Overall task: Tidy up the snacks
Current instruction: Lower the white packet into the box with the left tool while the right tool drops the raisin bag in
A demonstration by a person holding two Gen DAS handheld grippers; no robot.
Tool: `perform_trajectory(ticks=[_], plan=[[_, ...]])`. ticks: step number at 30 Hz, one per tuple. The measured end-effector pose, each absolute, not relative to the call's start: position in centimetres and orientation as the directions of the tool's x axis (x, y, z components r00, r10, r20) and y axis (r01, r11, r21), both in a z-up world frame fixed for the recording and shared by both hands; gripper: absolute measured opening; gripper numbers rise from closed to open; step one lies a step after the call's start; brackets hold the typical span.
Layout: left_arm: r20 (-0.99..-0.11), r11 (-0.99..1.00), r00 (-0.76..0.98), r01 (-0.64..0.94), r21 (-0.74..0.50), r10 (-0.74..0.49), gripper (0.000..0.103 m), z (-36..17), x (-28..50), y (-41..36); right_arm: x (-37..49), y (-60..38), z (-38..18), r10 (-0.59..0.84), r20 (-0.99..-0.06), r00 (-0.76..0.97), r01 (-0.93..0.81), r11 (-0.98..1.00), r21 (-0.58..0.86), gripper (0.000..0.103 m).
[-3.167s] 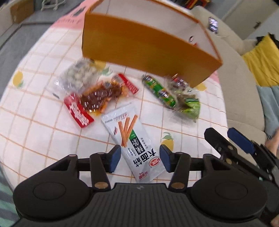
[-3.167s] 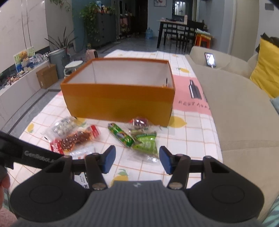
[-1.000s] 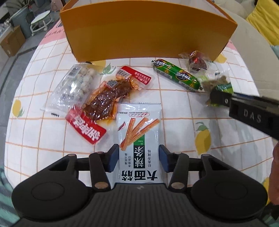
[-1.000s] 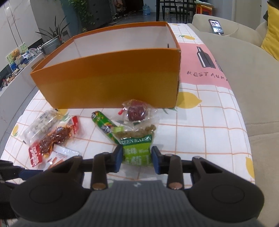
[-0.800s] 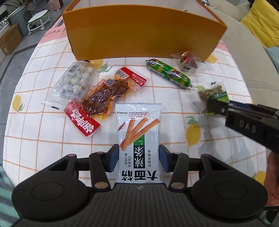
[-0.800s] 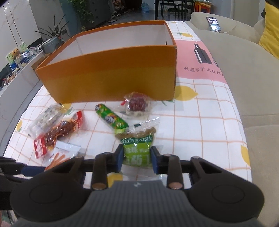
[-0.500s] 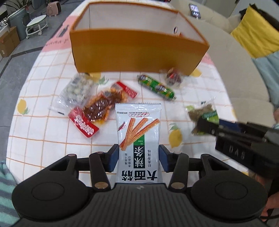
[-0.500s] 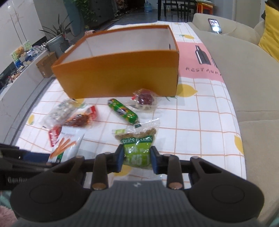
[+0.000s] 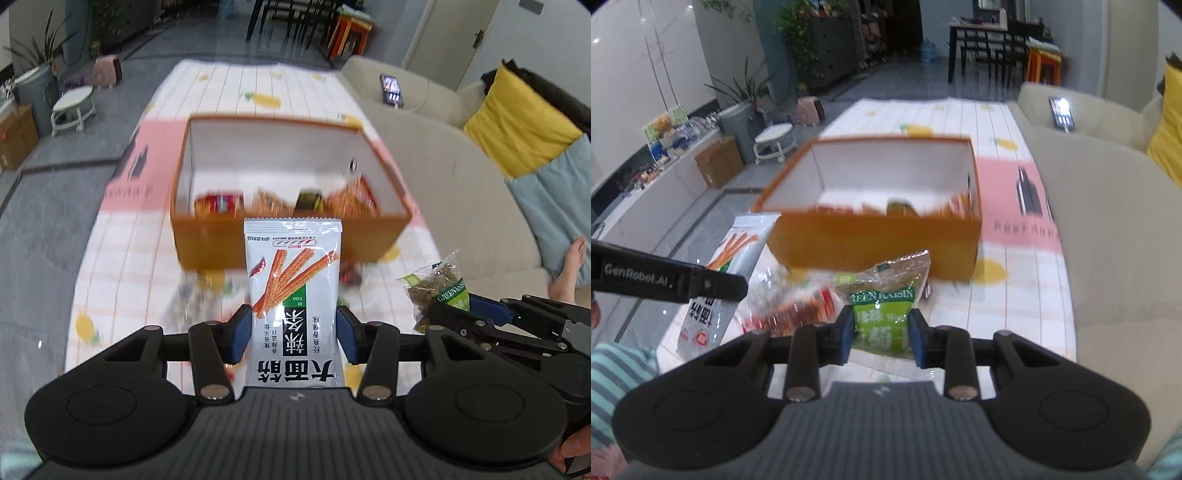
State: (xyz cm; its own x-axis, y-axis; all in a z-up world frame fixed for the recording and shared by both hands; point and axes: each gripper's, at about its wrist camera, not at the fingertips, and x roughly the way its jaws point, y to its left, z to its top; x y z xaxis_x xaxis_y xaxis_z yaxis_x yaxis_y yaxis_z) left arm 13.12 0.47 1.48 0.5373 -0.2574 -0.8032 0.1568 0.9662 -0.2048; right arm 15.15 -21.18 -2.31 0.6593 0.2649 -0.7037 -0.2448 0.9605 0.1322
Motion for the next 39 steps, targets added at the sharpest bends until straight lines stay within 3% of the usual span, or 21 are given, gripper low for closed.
perform_trajectory(ticks=[11,17,28,39], plan=[[-0.719,0.961,0.640,0.223,-0.162,-0.270,0.055,7.2,20.5,-0.1,23.1,-20.4,4.6,0.307,-0.608,0.732,-0.321,0.943,0.089,0.028],[-0.702,0.961,0.659,0.235,-0.148,-0.270,0.055,7.9,25.6,-0.8,29.1,-19.7,5.1,0.324,-0.612,0.722,-0.338,0.936,0.097,0.028],[-0.834,0.966,0.502,0.225,-0.130,-0.229,0.055,-0.3,35.5,-1.6,39.8,-18.1,-2.3,0.277,-0.745,0.607,-0.334,0.940,0.077,0.028],[-0.928,0.972,0.334,0.212,-0.099,-0.167,0.055,-9.0,40.1,-1.9,45.8,-17.0,-10.2,0.213,-0.857,0.469,-0.327,0.943,0.055,0.028]])
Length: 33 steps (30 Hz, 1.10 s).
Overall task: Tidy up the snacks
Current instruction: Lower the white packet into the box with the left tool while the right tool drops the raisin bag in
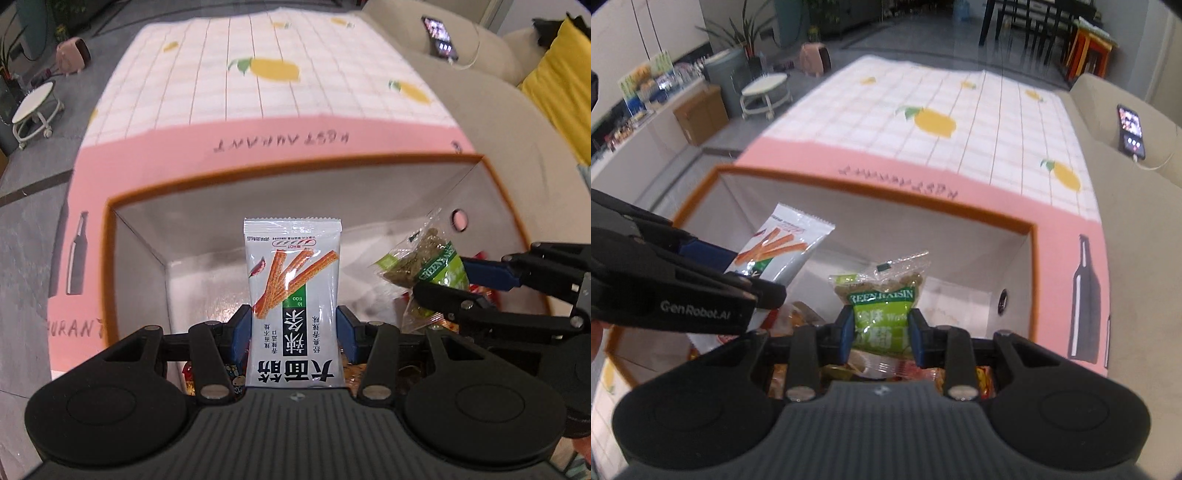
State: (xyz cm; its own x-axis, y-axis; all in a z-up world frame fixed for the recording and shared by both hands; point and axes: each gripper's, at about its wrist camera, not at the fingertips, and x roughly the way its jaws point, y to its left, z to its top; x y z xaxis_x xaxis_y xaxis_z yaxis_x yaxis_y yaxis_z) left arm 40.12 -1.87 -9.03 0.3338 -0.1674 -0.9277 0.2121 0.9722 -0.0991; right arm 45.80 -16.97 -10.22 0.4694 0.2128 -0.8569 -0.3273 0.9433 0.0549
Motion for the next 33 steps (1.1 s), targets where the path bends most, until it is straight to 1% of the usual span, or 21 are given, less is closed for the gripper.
perform_trajectory(ticks=[9,10,11,14,16,17,19,20,23,26,29,31,33], plan=[[-0.949,0.973,0.282,0.218,-0.078,-0.139,0.057,-11.5,41.4,-2.0,48.1,-16.4,-13.3,0.187,-0.899,0.395,-0.324,0.945,0.054,0.029],[-0.950,0.974,0.281,0.215,-0.077,-0.137,0.058,-11.6,41.7,-2.1,48.2,-16.4,-13.4,0.187,-0.901,0.392,-0.321,0.945,0.056,0.029],[-0.950,0.975,0.284,0.212,-0.073,-0.132,0.063,-11.6,41.7,-2.1,48.3,-16.3,-13.4,0.188,-0.902,0.390,-0.318,0.946,0.059,0.029],[-0.946,0.976,0.302,0.208,-0.059,-0.121,0.067,-11.3,41.4,-2.0,48.1,-16.3,-13.1,0.191,-0.900,0.392,-0.317,0.946,0.063,0.030],[-0.942,0.979,0.316,0.199,-0.052,-0.114,0.068,-10.8,41.2,-1.8,48.0,-16.2,-12.9,0.188,-0.896,0.402,-0.317,0.947,0.056,0.031],[-0.940,0.980,0.322,0.194,-0.050,-0.112,0.068,-10.6,41.1,-1.7,47.9,-16.2,-12.7,0.186,-0.895,0.406,-0.315,0.947,0.054,0.032],[-0.937,0.981,0.329,0.186,-0.054,-0.114,0.069,-10.1,41.0,-1.5,47.7,-16.3,-12.2,0.180,-0.892,0.414,-0.305,0.951,0.051,0.040],[-0.935,0.981,0.335,0.184,-0.058,-0.118,0.070,-9.8,40.8,-1.3,47.6,-16.4,-11.9,0.184,-0.890,0.417,-0.301,0.952,0.056,0.040],[-0.927,0.981,0.355,0.184,-0.061,-0.124,0.071,-8.6,40.1,-1.0,47.1,-16.5,-11.0,0.184,-0.884,0.431,-0.295,0.954,0.055,0.045],[-0.923,0.981,0.365,0.183,-0.058,-0.123,0.071,-7.4,39.4,-0.8,46.4,-16.6,-9.8,0.173,-0.880,0.443,-0.288,0.957,0.043,0.054],[-0.918,0.982,0.377,0.177,-0.060,-0.124,0.071,-5.8,38.3,-0.6,45.3,-16.8,-8.2,0.180,-0.869,0.460,-0.285,0.957,0.048,0.056],[-0.912,0.983,0.393,0.174,-0.055,-0.121,0.071,-4.7,37.3,-0.5,44.3,-17.0,-6.9,0.184,-0.859,0.477,-0.283,0.958,0.048,0.059],[-0.900,0.983,0.419,0.179,-0.047,-0.119,0.071,-3.3,35.9,-0.4,43.0,-17.1,-5.4,0.193,-0.843,0.502,-0.289,0.956,0.047,0.059]])
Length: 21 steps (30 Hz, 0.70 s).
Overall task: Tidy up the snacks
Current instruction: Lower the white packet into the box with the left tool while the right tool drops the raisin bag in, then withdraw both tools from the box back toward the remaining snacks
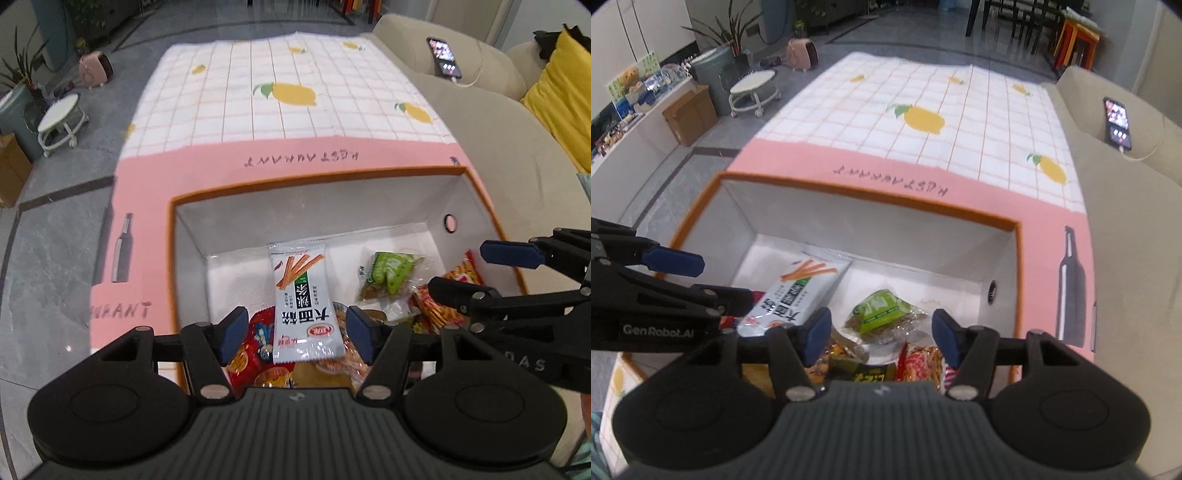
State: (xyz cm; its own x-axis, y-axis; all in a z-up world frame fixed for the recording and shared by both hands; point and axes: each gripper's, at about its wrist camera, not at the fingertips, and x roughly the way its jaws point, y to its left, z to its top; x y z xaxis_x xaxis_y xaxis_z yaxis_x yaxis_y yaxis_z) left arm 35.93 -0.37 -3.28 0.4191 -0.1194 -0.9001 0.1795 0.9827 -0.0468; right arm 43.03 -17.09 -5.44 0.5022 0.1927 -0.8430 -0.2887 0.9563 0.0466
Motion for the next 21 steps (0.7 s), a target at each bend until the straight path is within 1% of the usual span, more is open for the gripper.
perform_trajectory(ticks=[6,10,16,21], plan=[[-0.842,0.982,0.522,0.186,-0.044,-0.136,0.071,0.6,30.7,0.0,38.1,-18.3,-1.5,0.221,-0.773,0.594,-0.270,0.961,0.067,0.061],[-0.793,0.985,0.594,0.170,-0.041,-0.135,0.072,2.4,27.1,0.2,34.5,-18.9,0.1,0.237,-0.726,0.646,-0.253,0.963,0.089,0.061],[-0.727,0.987,0.677,0.159,-0.006,-0.113,0.073,3.5,21.6,0.3,29.0,-19.9,0.7,0.239,-0.669,0.704,-0.221,0.969,0.113,0.061],[-0.712,0.988,0.692,0.152,-0.011,-0.114,0.073,2.9,17.9,0.6,24.3,-20.3,0.3,0.233,-0.636,0.736,-0.196,0.972,0.129,0.061]])
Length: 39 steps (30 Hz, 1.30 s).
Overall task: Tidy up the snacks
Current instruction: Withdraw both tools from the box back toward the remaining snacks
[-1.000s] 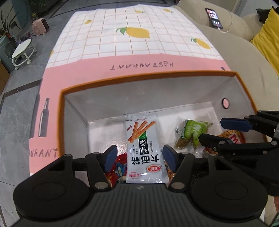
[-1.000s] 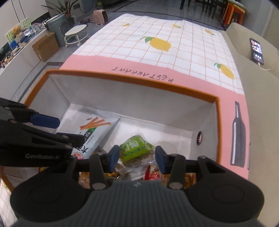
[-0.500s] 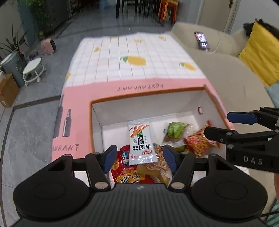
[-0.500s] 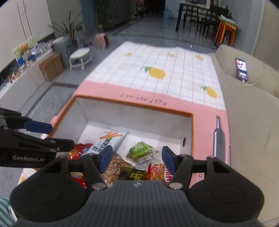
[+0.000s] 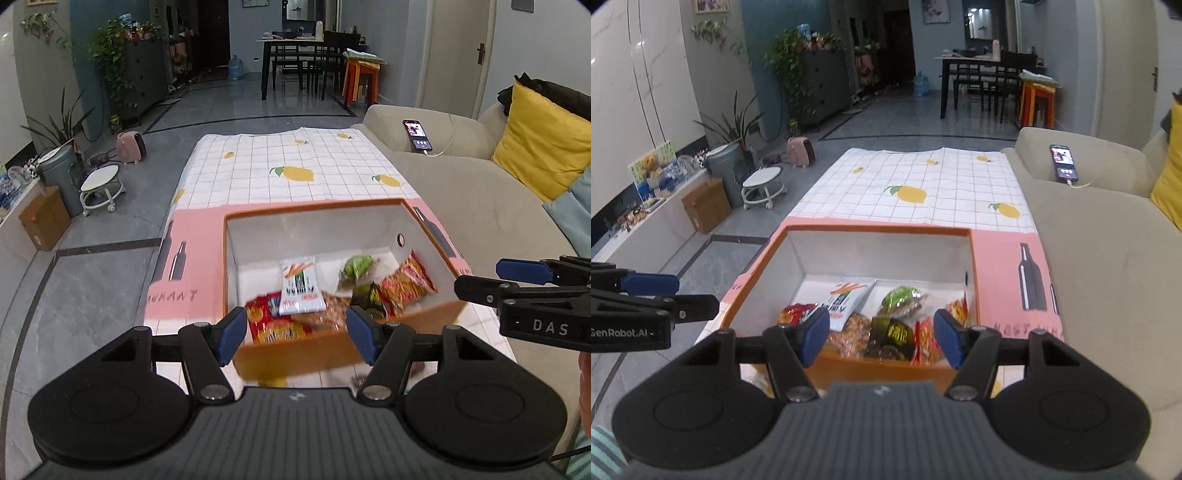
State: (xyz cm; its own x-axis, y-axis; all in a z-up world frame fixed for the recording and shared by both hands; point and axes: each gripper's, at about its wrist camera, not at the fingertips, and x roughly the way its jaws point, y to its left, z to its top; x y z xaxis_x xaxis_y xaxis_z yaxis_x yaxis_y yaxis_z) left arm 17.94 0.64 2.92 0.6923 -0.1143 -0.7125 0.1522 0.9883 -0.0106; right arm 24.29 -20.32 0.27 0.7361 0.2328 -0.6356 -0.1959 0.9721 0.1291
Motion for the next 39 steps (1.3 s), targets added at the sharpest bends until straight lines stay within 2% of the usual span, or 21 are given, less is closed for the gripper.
perform_trajectory(ticks=[7,13,21,29,39], plan=[[-0.717,0.987,0.680,0.139,-0.083,-0.156,0.073,0.7,13.8,1.9,18.5,-20.1,-0.7,0.208,-0.590,0.781,-0.187,0.978,0.097,0.061],[-0.726,0.980,0.662,0.175,-0.092,-0.187,0.073,-1.5,11.1,2.4,14.7,-19.2,-2.4,0.181,-0.565,0.805,-0.185,0.982,0.051,0.061],[-0.754,0.970,0.623,0.231,-0.078,-0.209,0.073,-5.1,8.8,2.2,12.3,-18.3,-6.5,0.211,-0.605,0.768,-0.218,0.974,0.064,0.061],[-0.815,0.961,0.537,0.265,-0.084,-0.219,0.073,-8.6,9.6,1.0,13.4,-17.6,-9.8,0.208,-0.670,0.712,-0.226,0.972,0.061,0.060],[-0.850,0.945,0.485,0.325,-0.043,-0.205,0.073,-10.7,13.1,0.0,16.7,-17.4,-12.3,0.224,-0.714,0.663,-0.255,0.965,0.066,0.053]])
